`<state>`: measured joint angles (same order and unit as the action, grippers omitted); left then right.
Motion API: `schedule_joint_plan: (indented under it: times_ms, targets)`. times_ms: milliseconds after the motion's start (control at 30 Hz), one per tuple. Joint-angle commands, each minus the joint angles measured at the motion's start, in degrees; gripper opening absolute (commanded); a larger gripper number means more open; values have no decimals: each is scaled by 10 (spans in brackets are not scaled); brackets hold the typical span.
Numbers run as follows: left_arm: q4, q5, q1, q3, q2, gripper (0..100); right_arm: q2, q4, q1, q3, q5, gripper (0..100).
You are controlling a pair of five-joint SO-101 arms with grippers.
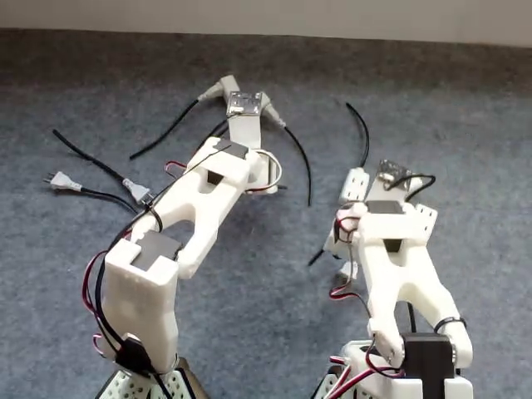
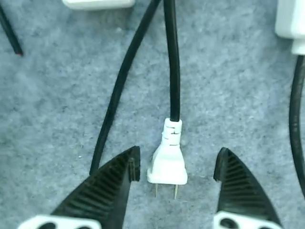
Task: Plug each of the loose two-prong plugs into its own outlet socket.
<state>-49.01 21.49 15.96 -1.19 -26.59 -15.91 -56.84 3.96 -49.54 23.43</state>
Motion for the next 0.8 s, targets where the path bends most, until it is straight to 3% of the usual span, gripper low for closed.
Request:
schedule_joint_plan:
  times_ms: [0, 233, 433, 767]
  targets:
    - [8, 1, -6, 22, 9, 295, -21, 31, 2, -11, 0, 245]
    - [8, 1, -6, 22, 8, 295, -19, 119, 2, -65, 0, 245]
    - [8, 1, -6, 22, 8, 295, -19, 121, 2, -72, -20, 117]
    - [8, 1, -5, 23, 8, 295, -20, 67, 38, -72, -58, 113]
